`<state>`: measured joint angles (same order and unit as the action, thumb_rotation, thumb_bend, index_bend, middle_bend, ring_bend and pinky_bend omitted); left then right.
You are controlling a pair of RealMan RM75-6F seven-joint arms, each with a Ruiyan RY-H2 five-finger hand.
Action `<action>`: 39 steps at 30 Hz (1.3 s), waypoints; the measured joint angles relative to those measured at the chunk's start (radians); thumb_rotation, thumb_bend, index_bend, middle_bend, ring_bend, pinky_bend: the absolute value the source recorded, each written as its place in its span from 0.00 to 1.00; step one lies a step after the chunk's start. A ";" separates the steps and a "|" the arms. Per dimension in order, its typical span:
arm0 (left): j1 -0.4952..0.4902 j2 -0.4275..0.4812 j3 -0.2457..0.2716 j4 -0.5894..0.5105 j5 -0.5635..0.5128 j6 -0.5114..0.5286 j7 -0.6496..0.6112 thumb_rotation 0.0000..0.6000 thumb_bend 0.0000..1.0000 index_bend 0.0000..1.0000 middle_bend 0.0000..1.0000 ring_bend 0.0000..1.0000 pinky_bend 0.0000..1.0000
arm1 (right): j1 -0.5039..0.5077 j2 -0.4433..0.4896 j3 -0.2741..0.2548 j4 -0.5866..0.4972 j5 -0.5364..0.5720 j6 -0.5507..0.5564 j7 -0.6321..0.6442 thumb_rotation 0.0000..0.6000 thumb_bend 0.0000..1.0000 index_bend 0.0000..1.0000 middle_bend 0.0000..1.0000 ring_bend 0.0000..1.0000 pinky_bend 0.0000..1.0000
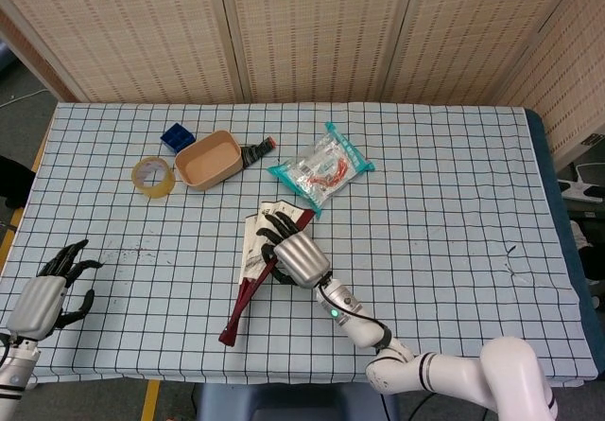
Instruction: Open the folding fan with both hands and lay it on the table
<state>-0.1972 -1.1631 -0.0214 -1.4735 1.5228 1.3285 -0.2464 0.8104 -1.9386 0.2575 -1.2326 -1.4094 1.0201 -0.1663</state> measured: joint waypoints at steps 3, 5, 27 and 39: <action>-0.020 -0.022 0.011 0.044 0.024 -0.027 -0.135 1.00 0.52 0.44 0.05 0.00 0.15 | -0.006 0.051 0.038 -0.104 0.072 -0.022 -0.002 1.00 0.52 0.88 0.21 0.00 0.00; -0.038 -0.042 0.024 0.081 0.046 -0.049 -0.248 1.00 0.51 0.35 0.02 0.00 0.14 | -0.007 0.077 0.063 -0.158 0.116 -0.034 -0.009 1.00 0.52 0.89 0.21 0.00 0.00; -0.244 -0.460 -0.131 0.229 -0.054 -0.157 -0.689 1.00 0.47 0.26 0.00 0.00 0.13 | 0.104 0.123 0.220 -0.389 0.367 -0.004 -0.155 1.00 0.52 0.89 0.21 0.00 0.00; -0.255 -0.502 -0.179 0.202 -0.139 -0.175 -0.706 1.00 0.49 0.60 0.17 0.01 0.17 | 0.143 0.110 0.213 -0.389 0.389 0.014 -0.144 1.00 0.52 0.89 0.21 0.00 0.00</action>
<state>-0.4524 -1.6647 -0.2004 -1.2711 1.3835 1.1533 -0.9519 0.9532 -1.8281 0.4702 -1.6218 -1.0201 1.0337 -0.3099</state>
